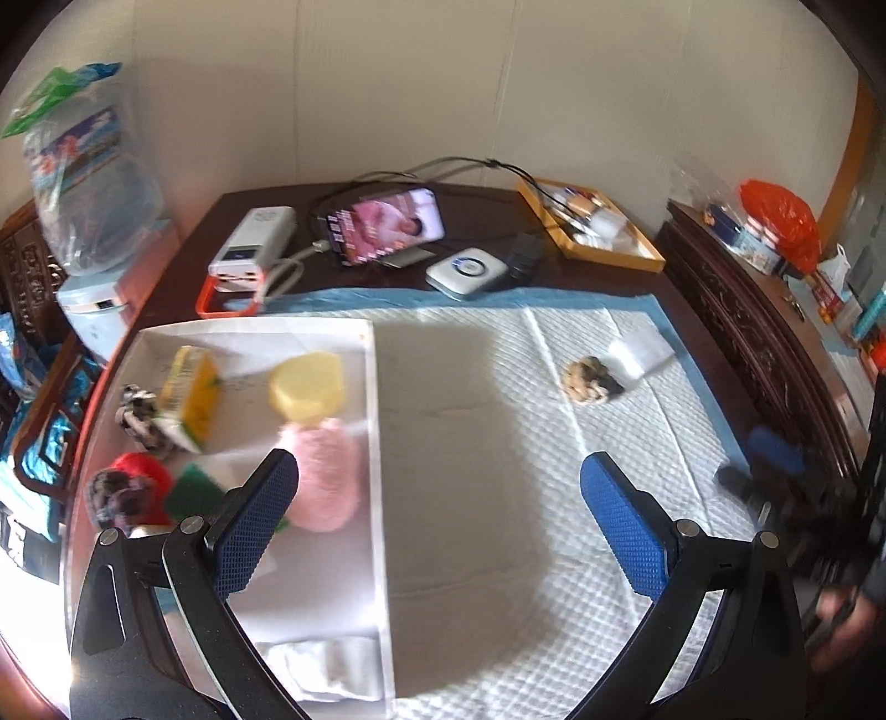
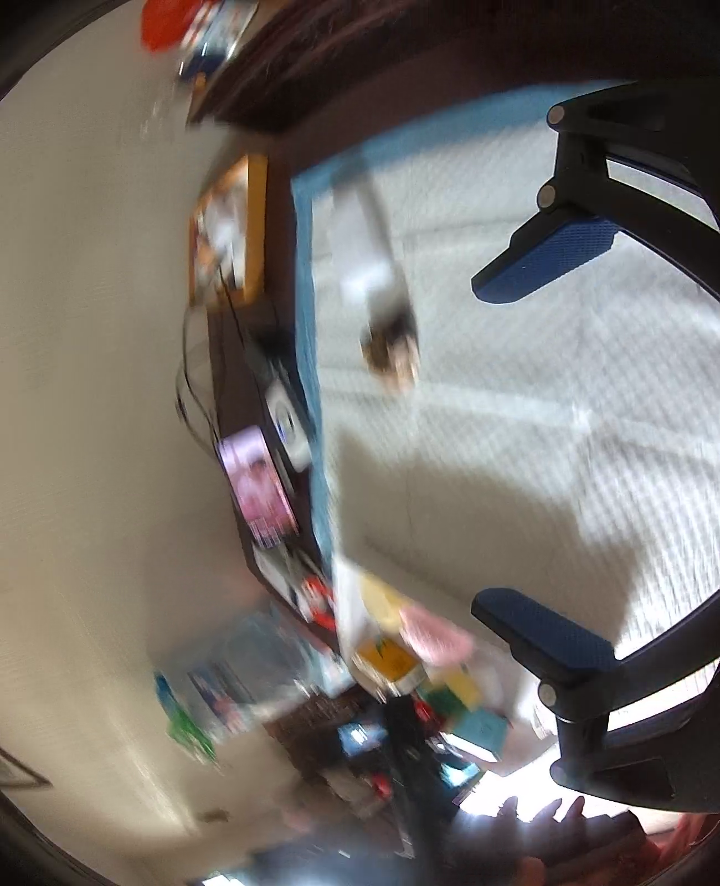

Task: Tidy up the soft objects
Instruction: 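Move both grippers back over the last items on the pad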

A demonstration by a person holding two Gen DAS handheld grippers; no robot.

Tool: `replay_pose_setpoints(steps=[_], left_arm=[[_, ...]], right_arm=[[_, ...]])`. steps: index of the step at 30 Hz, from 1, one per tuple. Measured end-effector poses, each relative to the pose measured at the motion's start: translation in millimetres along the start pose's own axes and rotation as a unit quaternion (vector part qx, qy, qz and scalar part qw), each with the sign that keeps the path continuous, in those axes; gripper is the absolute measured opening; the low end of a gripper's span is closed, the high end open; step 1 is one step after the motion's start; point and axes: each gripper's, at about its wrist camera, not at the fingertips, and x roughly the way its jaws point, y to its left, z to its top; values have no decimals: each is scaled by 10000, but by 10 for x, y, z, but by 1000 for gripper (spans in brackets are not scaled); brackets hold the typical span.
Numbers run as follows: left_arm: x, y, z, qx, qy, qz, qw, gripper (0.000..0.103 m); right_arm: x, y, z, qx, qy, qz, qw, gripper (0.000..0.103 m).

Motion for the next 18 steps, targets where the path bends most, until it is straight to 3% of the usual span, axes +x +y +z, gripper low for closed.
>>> replay_pose_setpoints(steps=[3, 5, 9, 11, 14, 18], left_arm=[[-12, -164, 213, 176, -103, 11, 9998, 103], [-155, -223, 468, 203, -414, 42, 9989, 103], [-577, -247, 904, 31, -1244, 153, 9921, 103], [-688, -256, 1014, -177, -1435, 31, 9895, 103], [-552, -401, 941, -264, -1265, -201, 9914, 103], [260, -799, 462, 207, -206, -401, 9988, 103]], right_arm=[[-158, -435, 186, 144, -385, -477, 9980, 103], [-390, -755, 456, 139, -898, -825, 9924, 103], [-1091, -1224, 1019, 172, -2212, -1221, 9674, 103], [-1356, -1369, 1147, 381, -2691, -1088, 9562, 103], [-1529, -1500, 1164, 752, -3023, -692, 9477, 103], [-1195, -1423, 926, 761, -2429, -492, 9658, 103]])
